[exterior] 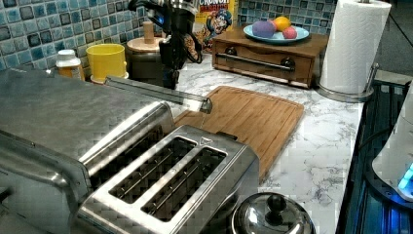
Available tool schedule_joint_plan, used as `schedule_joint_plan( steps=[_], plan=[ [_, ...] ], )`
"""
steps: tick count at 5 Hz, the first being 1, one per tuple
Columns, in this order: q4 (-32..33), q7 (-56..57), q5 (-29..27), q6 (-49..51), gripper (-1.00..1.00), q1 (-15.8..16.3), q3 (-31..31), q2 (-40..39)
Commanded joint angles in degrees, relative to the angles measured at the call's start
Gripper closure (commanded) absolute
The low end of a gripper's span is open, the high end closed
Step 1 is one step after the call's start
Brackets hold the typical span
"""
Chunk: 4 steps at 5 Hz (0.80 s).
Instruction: Close the oven.
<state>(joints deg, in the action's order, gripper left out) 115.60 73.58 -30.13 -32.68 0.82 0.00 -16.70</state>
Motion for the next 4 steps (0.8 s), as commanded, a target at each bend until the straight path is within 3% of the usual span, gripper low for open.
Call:
schedule_joint_plan(
  steps=[1, 2, 3, 4],
  plan=[
    [-1.28, -11.12, 4.61, -3.90, 1.00, 12.12, 7.78, 7.03],
    [-0.75, -17.45, 11.37, -6.39, 1.00, 10.15, 11.96, 9.16],
    [-2.74, -25.46, 21.85, -5.85, 1.00, 14.69, 11.32, 6.87],
    [1.93, -34.34, 28.03, -12.83, 1.00, 16.00, 12.52, 10.84]
  ],
)
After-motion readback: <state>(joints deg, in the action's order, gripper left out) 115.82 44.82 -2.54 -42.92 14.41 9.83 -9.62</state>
